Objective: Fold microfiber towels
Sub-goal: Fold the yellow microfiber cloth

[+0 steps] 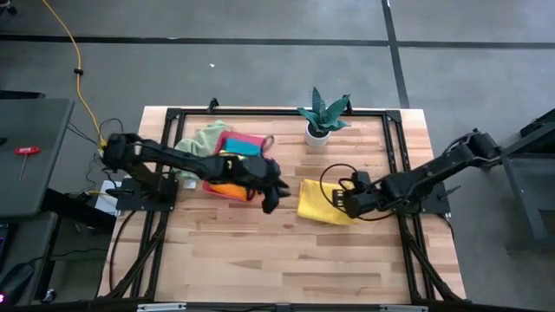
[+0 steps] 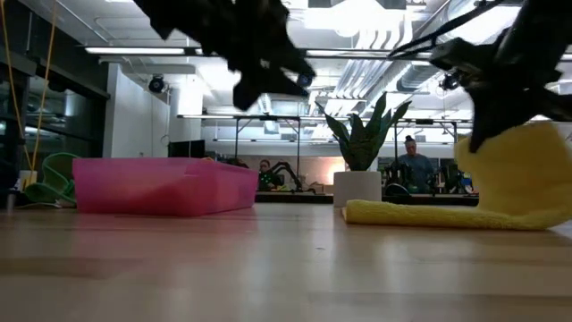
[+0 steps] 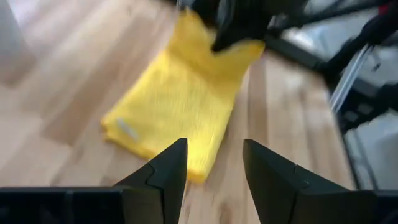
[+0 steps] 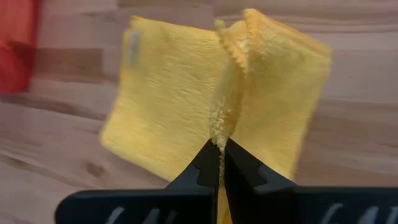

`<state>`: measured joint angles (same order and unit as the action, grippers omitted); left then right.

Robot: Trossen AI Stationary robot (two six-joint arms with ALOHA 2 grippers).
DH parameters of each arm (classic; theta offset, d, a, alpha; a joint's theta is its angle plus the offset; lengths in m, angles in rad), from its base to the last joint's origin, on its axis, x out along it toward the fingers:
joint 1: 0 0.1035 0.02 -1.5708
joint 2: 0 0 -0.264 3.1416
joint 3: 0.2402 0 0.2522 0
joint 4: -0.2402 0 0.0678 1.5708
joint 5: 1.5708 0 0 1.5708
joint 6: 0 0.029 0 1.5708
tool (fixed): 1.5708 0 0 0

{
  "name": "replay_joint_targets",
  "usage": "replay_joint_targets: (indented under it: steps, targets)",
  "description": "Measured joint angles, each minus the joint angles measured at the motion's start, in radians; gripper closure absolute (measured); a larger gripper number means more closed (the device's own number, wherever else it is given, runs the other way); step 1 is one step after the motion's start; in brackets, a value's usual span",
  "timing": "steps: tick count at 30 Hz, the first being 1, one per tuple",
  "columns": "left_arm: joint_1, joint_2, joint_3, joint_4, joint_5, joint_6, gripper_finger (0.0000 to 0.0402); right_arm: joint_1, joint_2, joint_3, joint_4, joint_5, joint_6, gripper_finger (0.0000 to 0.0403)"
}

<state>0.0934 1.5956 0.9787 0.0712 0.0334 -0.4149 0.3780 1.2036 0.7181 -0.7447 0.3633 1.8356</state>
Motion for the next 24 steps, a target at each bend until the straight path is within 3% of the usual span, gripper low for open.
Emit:
replay_joint_targets:
  steps: [4, 8, 10, 24]
  targets:
    - [-0.022, 0.104, 0.000, 0.009, 0.000, 0.000, 0.0289, -0.028, 0.057, 0.000, 0.120, 0.037, -0.002, 0.0403]
    - [-0.047, 0.186, 0.000, 0.043, 0.004, 0.005, 0.0370, -0.053, 0.097, 0.000, 0.220, 0.076, -0.003, 0.0403]
    - [-0.058, 0.216, 0.000, 0.063, 0.001, 0.004, 0.0392, -0.063, 0.113, 0.000, 0.258, 0.082, -0.012, 0.0403]
    - [-0.070, 0.333, 0.007, 0.109, -0.041, 0.025, 0.0401, -0.114, 0.254, 0.001, 0.544, 0.082, -0.030, 0.0403]
